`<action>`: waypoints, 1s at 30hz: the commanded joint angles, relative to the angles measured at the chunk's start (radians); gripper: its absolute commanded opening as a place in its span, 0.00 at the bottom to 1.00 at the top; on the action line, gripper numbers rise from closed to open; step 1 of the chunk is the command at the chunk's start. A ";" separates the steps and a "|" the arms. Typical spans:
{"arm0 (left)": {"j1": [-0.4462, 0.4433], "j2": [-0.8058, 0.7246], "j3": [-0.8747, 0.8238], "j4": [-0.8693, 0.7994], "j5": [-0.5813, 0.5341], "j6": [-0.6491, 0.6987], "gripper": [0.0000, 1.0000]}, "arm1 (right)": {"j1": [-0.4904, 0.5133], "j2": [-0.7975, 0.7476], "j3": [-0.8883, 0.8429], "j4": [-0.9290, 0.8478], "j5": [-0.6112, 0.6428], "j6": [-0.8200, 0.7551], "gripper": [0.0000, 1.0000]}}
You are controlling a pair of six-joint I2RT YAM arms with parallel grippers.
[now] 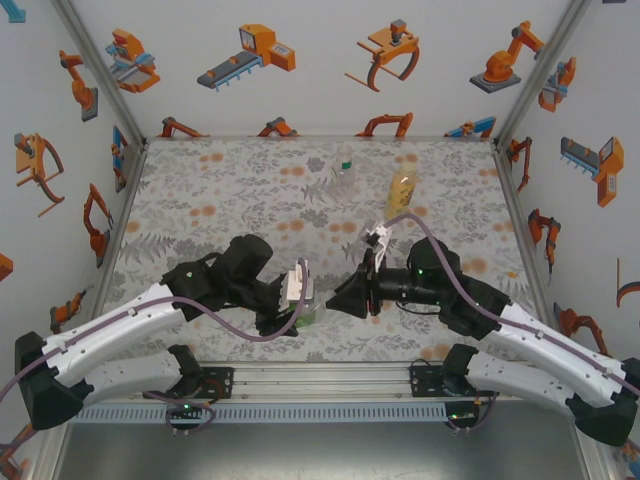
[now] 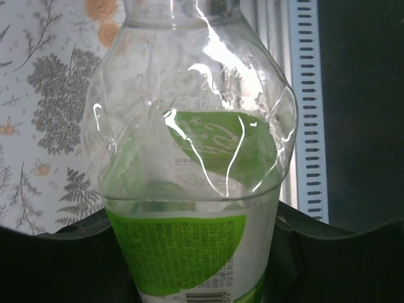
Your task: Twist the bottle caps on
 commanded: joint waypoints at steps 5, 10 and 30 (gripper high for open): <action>-0.005 -0.030 0.007 0.122 -0.037 0.018 0.00 | -0.005 0.058 -0.057 -0.074 0.250 0.819 0.00; -0.005 -0.029 0.007 0.148 -0.047 0.022 0.00 | -0.005 0.093 -0.067 -0.102 0.237 1.015 0.00; -0.005 0.007 0.013 0.087 0.027 0.029 0.00 | -0.012 0.046 0.156 -0.128 0.161 0.253 0.58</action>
